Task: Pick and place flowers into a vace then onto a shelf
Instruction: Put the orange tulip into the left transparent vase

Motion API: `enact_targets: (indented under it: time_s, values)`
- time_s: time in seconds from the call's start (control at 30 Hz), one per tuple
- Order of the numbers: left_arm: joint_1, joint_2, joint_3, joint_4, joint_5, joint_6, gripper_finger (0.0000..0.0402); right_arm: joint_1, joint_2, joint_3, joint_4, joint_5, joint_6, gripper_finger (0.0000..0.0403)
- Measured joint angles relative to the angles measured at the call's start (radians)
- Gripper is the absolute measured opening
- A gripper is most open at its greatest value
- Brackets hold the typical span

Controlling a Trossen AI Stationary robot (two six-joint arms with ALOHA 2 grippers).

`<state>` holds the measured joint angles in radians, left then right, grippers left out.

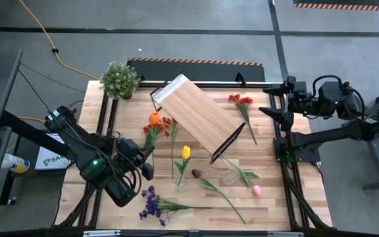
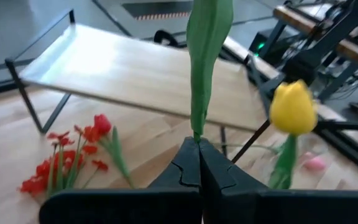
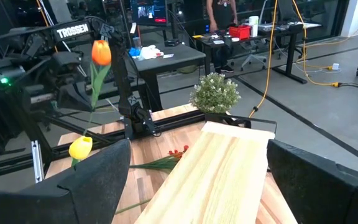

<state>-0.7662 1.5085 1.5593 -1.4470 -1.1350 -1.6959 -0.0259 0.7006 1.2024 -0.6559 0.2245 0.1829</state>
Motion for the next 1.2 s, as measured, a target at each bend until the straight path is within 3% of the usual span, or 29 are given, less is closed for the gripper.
enact_targets:
  time_s: [0.33,0.9,1.2]
  values:
    - [-0.028,0.000,0.083,0.009,-0.042,0.007,0.0021,0.000,0.000,0.000,-0.014,0.000,0.000,0.0366]
    - [-0.176,0.000,0.086,0.020,-0.155,-0.125,0.0021,0.000,0.000,0.000,-0.013,0.091,0.085,0.0366]
    - [-0.210,0.009,0.086,0.182,-0.241,-0.067,0.0020,0.000,0.000,0.000,-0.013,0.110,0.033,0.0365]
